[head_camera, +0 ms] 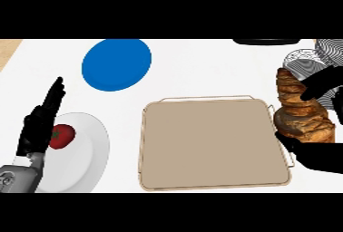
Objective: Pick the croissant from the tray and place it in the tiered basket
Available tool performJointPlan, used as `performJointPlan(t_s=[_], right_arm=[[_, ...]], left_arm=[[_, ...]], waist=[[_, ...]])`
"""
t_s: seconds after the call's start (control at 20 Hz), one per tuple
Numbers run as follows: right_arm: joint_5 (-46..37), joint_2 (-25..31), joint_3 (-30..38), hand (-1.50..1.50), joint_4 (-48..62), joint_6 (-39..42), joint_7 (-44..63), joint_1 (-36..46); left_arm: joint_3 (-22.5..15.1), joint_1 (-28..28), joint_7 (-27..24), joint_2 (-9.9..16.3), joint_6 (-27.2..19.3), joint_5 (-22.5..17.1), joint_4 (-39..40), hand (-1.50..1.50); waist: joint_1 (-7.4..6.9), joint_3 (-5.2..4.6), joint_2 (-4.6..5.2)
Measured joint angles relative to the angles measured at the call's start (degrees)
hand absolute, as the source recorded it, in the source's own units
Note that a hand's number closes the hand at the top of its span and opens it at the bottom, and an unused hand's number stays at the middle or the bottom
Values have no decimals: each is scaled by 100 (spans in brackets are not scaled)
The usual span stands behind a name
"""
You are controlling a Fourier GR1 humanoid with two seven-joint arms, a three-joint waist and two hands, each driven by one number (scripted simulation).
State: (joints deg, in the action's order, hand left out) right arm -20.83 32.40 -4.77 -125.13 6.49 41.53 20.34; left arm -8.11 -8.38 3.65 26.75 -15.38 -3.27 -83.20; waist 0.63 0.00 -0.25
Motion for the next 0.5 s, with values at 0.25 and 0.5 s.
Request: performJointPlan(t_s=[0.25,0.5], right_arm=[[313,614,848,150,437,604,-322,329],[914,784,1465,150,1354,1002,-768,866]], left_arm=[[39,-38,47,-93,72,99,-18,0],[120,119,-101,-173,173,193,-30,0]], waist=[[-42,-1,15],[-88,-1,24]])
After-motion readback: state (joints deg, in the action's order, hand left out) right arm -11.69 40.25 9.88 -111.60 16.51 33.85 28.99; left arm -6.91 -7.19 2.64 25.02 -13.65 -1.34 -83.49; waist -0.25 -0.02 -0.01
